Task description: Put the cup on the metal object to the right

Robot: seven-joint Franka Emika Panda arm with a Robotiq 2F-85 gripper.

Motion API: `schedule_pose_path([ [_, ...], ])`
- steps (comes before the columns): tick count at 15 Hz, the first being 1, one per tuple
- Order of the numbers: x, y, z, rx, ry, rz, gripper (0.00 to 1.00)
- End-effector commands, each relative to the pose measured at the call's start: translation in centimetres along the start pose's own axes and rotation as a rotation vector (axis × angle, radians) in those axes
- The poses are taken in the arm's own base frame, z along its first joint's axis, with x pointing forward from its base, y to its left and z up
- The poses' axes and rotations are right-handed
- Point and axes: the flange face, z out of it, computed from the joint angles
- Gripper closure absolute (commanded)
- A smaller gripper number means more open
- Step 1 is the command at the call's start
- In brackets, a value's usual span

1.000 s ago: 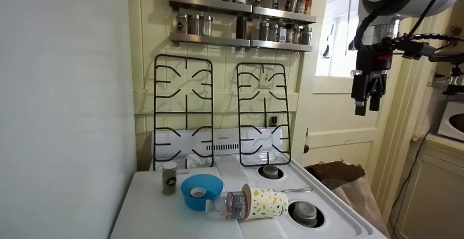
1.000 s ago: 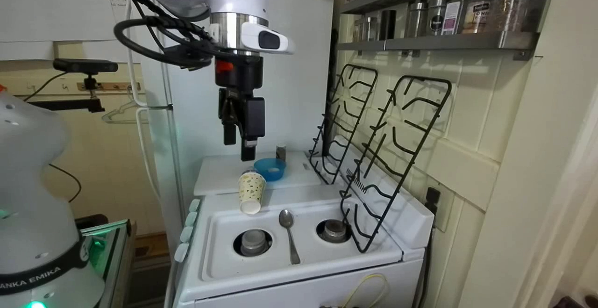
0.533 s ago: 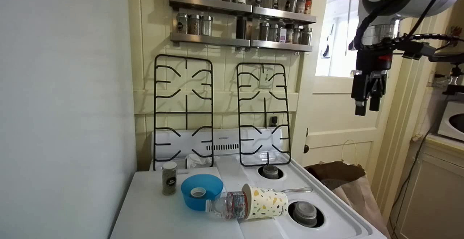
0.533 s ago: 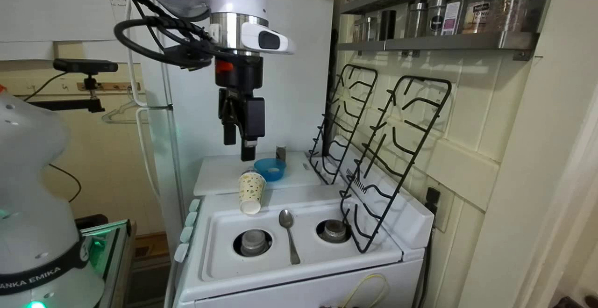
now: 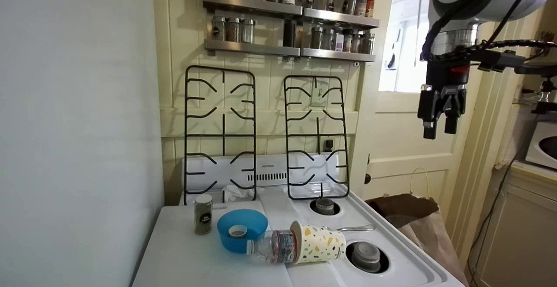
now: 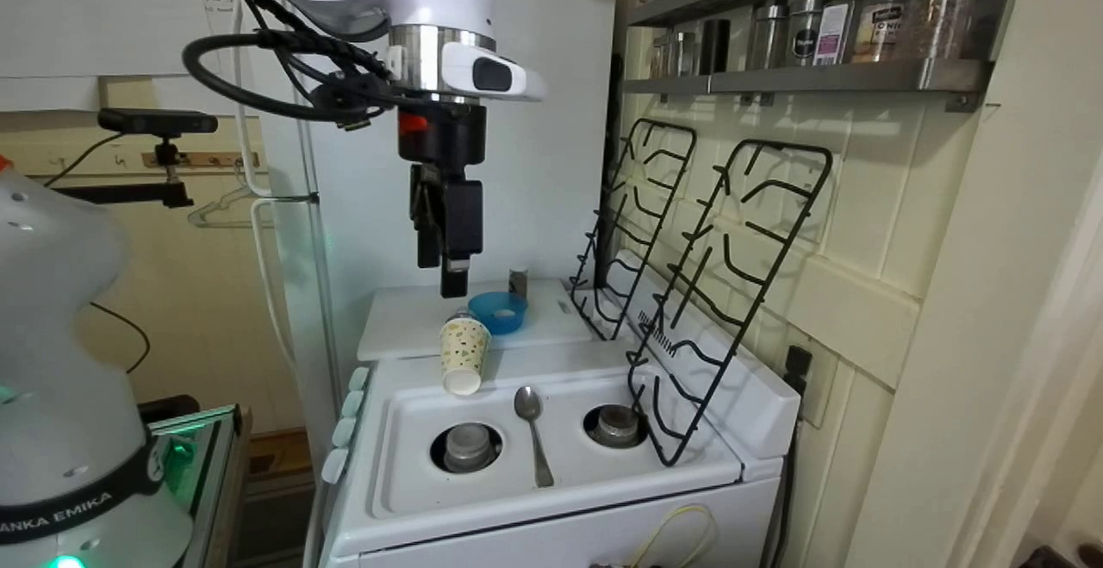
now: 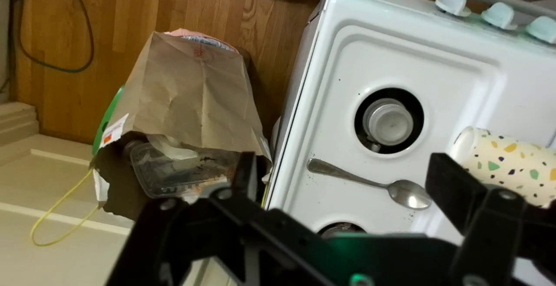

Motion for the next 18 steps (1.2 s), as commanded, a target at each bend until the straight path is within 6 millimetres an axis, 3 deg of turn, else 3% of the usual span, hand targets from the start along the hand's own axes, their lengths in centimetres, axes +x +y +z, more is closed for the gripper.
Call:
schedule_pose_path([
  [1, 2.1, -3.0, 1.5, 0.003, -0.028, 0.198, 0.0],
  [4, 2.9, -6.3, 3.2, 0.003, -0.065, 0.358, 0.0],
  [7, 3.2, -8.1, 5.1, 0.004, -0.114, 0.514, 0.0],
  [11, 2.5, -9.3, 7.3, 0.009, -0.2, 0.712, 0.0],
  [12, 3.1, -8.8, 6.3, -0.004, -0.167, 0.621, 0.0],
  [15, 3.1, -8.9, 6.5, -0.005, -0.172, 0.626, 0.0],
  [16, 3.4, -8.8, 6.0, 0.008, -0.179, 0.773, 0.0],
  [18, 4.1, -8.7, 7.0, 0.04, -0.189, 0.865, 0.0],
])
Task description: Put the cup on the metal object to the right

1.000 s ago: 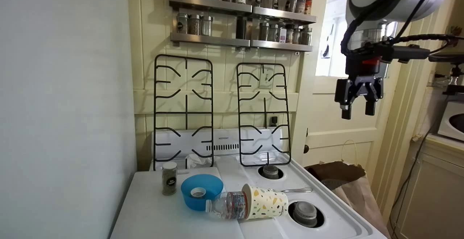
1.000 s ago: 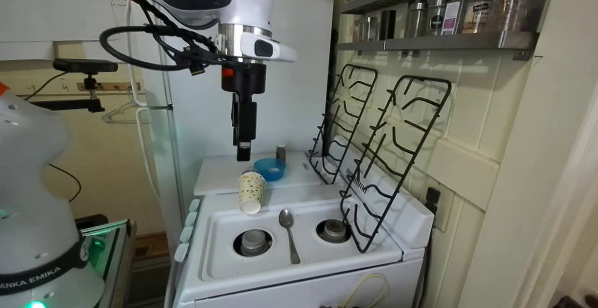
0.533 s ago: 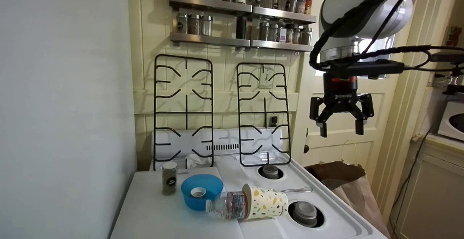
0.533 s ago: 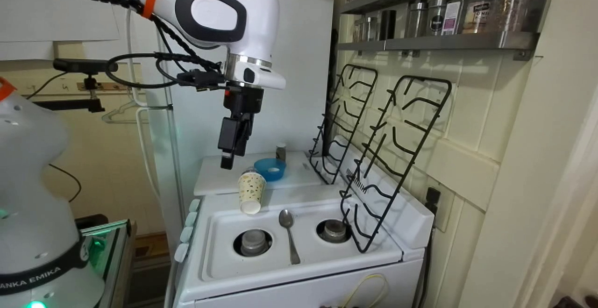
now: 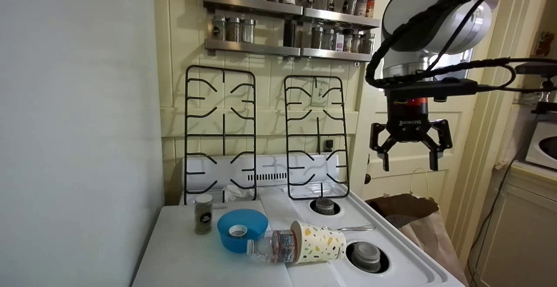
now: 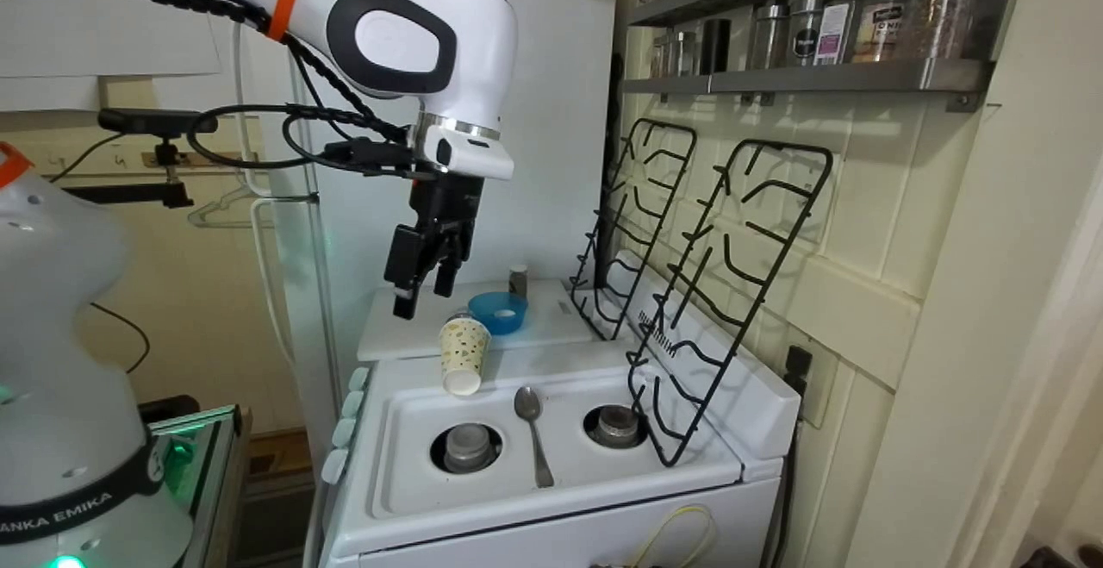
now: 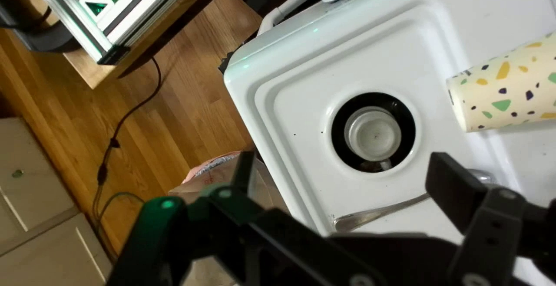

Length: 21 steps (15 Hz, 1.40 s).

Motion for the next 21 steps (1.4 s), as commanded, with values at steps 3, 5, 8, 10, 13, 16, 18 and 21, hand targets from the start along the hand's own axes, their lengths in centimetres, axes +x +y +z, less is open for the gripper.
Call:
schedule_pose_path([
  [3, 0.5, -1.2, 3.3, 0.065, -0.063, 0.294, 0.0],
  [5, 0.2, -1.9, 5.6, 0.077, -0.085, 0.399, 0.0],
  [8, -0.1, -2.6, 8.1, 0.115, -0.101, 0.551, 0.0],
  [10, -0.1, -2.7, 9.0, 0.158, -0.094, 0.644, 0.0],
  [13, 0.4, -2.7, 8.8, 0.131, -0.083, 0.611, 0.0],
  [16, 0.5, -2.6, 8.7, 0.134, -0.083, 0.611, 0.0],
  [18, 0.8, -3.3, 10.0, 0.189, -0.127, 0.747, 0.0],
  [21, 0.7, -4.4, 11.8, 0.254, -0.145, 0.887, 0.0],
])
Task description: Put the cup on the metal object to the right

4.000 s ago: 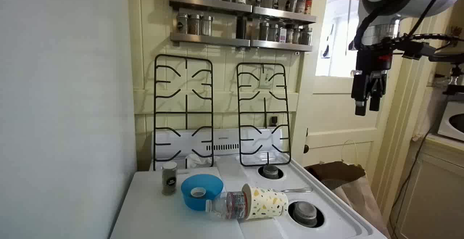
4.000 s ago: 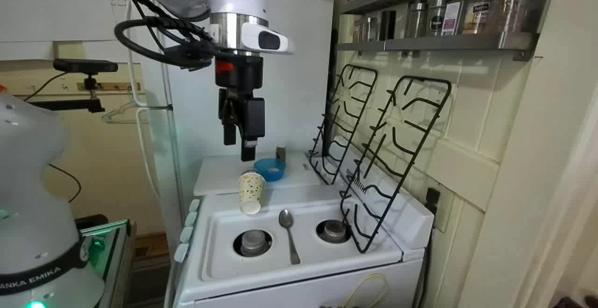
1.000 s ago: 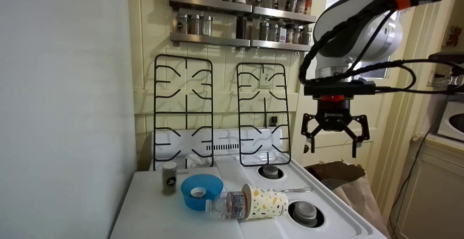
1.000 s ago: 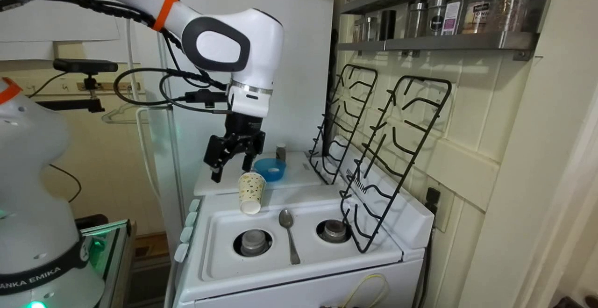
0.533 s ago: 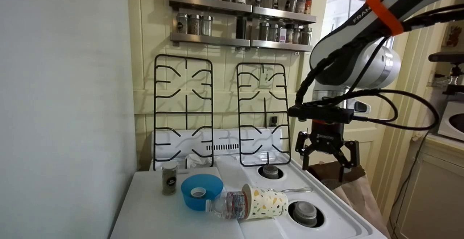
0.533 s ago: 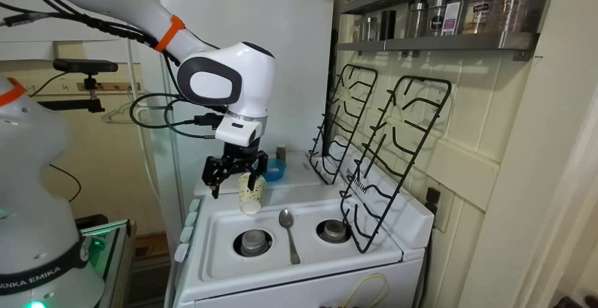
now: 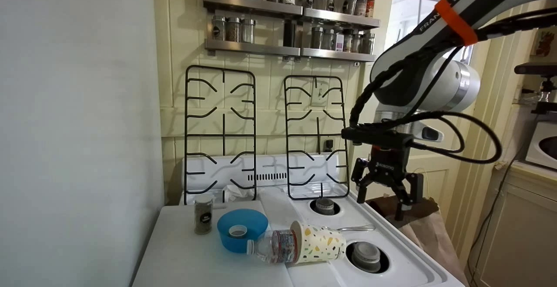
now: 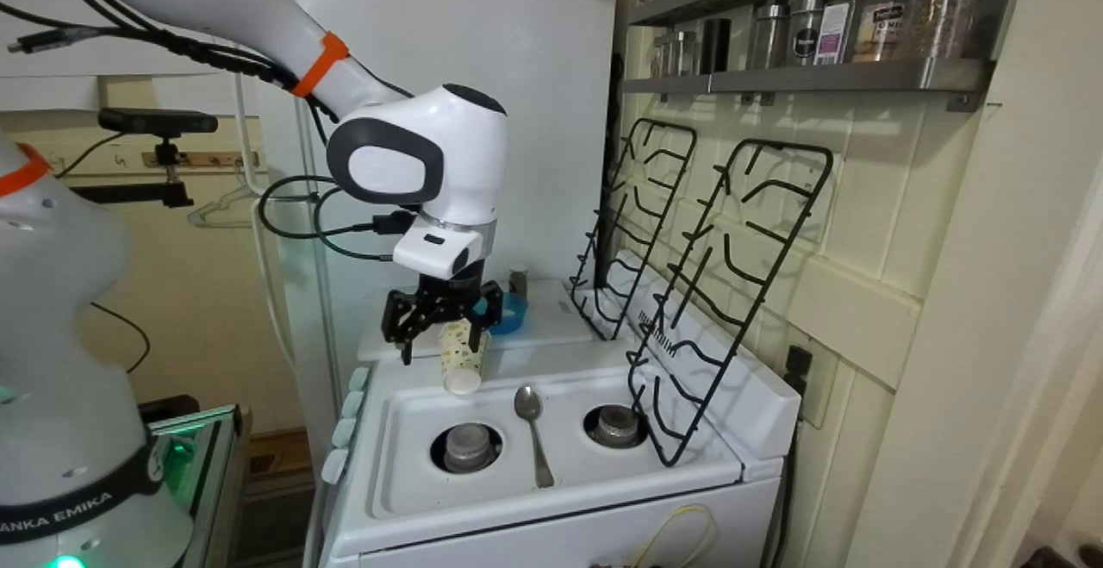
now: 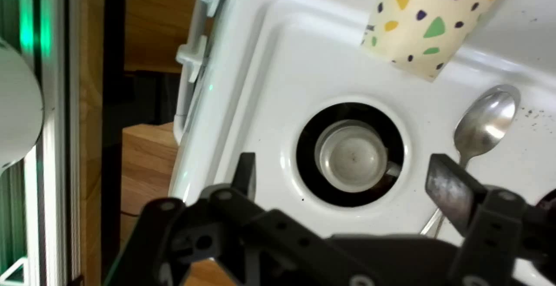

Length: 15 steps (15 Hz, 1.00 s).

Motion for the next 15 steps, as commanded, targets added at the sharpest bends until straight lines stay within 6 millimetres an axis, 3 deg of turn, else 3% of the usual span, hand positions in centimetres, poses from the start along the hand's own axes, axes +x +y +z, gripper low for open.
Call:
schedule_pose_path([
  [1, -0.9, -0.5, 3.1, 0.053, -0.04, 0.158, 0.0],
  [8, -3.7, -2.3, 6.7, 0.153, -0.025, 0.255, 0.0],
  [15, -4.4, -2.7, 9.7, 0.1, -0.012, 0.301, 0.0],
])
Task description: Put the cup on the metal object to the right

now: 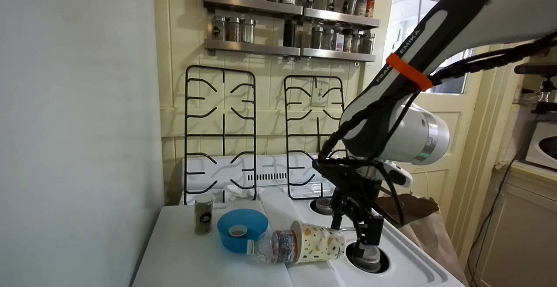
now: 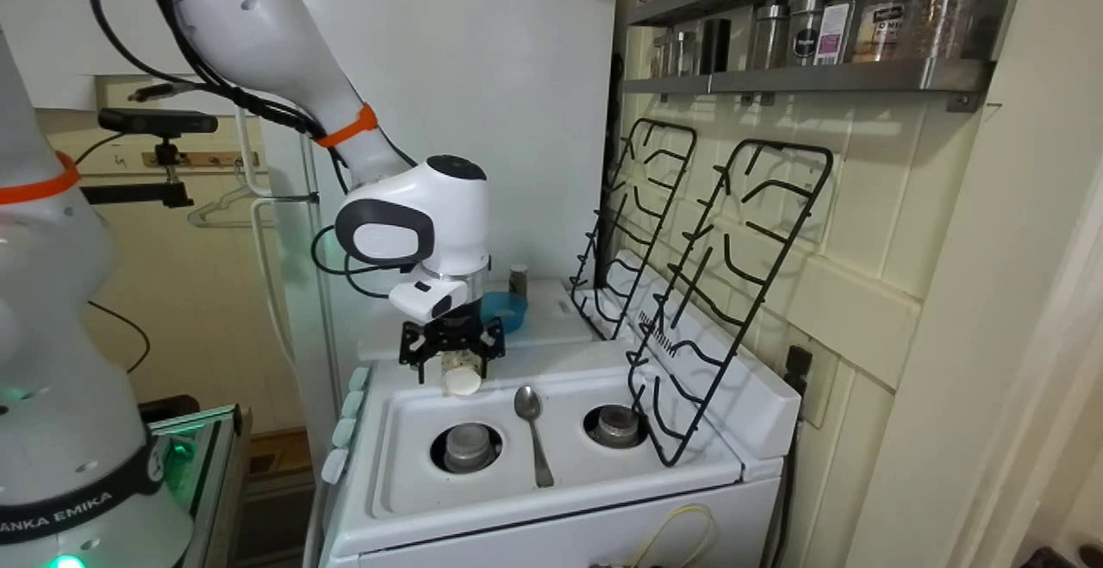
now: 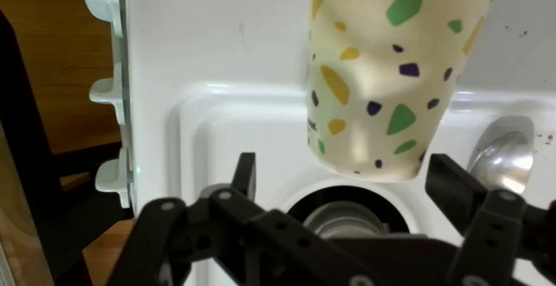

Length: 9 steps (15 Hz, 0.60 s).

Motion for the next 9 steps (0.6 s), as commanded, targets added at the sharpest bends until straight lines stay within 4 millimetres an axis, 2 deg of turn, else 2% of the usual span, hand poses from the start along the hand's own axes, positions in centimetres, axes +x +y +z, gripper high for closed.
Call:
schedule_pose_path([
  [1, -0.4, -0.3, 1.4, 0.003, 0.003, 0.042, 0.0],
  [9, -0.8, -1.3, 2.2, 0.059, 0.017, 0.063, 0.0],
])
